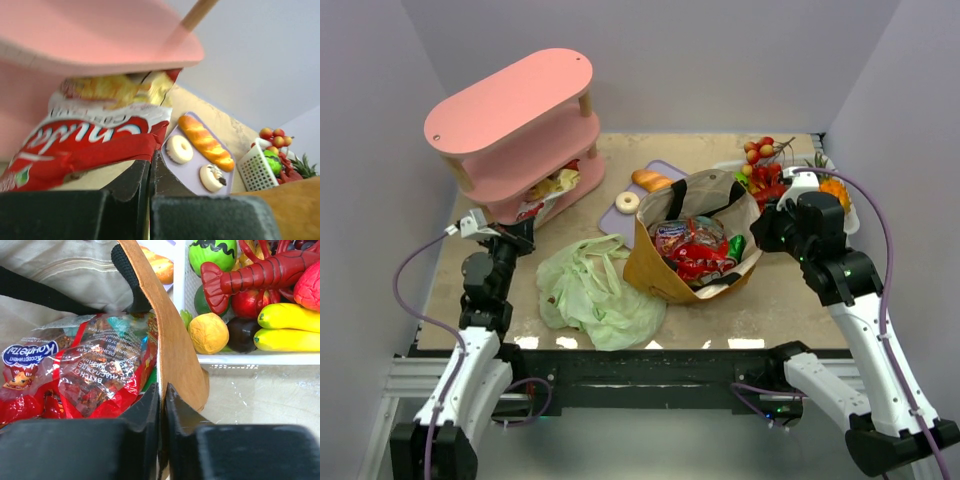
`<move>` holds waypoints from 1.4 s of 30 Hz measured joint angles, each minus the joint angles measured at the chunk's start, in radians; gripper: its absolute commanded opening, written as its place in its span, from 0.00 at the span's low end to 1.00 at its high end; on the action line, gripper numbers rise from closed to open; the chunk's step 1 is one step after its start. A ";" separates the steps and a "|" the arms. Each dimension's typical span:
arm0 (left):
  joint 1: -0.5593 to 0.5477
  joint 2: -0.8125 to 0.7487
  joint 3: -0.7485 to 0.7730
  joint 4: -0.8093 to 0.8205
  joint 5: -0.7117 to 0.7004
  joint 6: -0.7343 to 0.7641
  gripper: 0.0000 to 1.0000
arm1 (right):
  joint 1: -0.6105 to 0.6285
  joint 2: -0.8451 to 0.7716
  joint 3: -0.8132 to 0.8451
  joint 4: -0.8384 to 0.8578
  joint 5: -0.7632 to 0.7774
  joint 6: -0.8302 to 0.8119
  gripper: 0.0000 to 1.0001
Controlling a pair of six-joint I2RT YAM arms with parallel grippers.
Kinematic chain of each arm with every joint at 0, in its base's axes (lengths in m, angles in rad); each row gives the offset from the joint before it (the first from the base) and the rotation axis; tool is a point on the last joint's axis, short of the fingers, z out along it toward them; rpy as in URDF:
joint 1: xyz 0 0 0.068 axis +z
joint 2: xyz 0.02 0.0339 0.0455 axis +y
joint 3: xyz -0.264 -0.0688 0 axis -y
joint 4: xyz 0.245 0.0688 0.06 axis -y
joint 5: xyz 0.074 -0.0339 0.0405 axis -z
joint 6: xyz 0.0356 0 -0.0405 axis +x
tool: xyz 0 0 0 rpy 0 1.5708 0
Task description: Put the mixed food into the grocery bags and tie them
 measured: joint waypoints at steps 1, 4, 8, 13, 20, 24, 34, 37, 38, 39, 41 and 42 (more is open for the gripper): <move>0.000 -0.047 0.027 -0.053 0.006 0.026 0.00 | 0.000 0.000 0.000 0.002 -0.001 0.000 0.41; -0.003 -0.138 0.103 -0.167 0.021 0.079 0.00 | 0.000 0.001 0.000 0.002 -0.004 -0.002 0.65; -0.005 -0.169 0.211 -0.293 0.044 0.145 0.00 | 0.000 0.002 0.013 -0.011 -0.003 -0.010 0.84; -0.005 -0.146 0.348 -0.426 0.100 0.228 0.00 | 0.000 0.005 0.082 -0.035 0.001 -0.017 0.91; -0.005 -0.141 0.522 -0.490 0.237 0.351 0.00 | 0.000 0.012 0.226 0.020 -0.061 -0.085 0.97; -0.005 -0.107 0.651 -0.488 0.324 0.418 0.00 | 0.002 0.006 0.236 0.149 -0.224 -0.121 0.99; -0.012 0.103 0.929 -0.411 0.653 0.396 0.00 | 0.317 0.254 0.370 0.459 -0.476 -0.204 0.99; -0.012 0.150 0.953 -0.389 0.719 0.356 0.00 | 0.429 0.340 0.419 0.472 -0.476 -0.258 0.99; -0.013 0.164 0.958 -0.383 0.738 0.344 0.00 | 0.452 0.361 0.432 0.475 -0.475 -0.271 0.99; -0.013 0.177 0.963 -0.380 0.755 0.332 0.00 | 0.486 0.389 0.455 0.477 -0.470 -0.292 0.99; -0.019 0.198 0.974 -0.371 0.784 0.314 0.00 | 0.526 0.431 0.490 0.483 -0.462 -0.323 0.99; -0.023 0.204 0.977 -0.367 0.792 0.306 0.00 | 0.542 0.452 0.507 0.491 -0.457 -0.337 0.99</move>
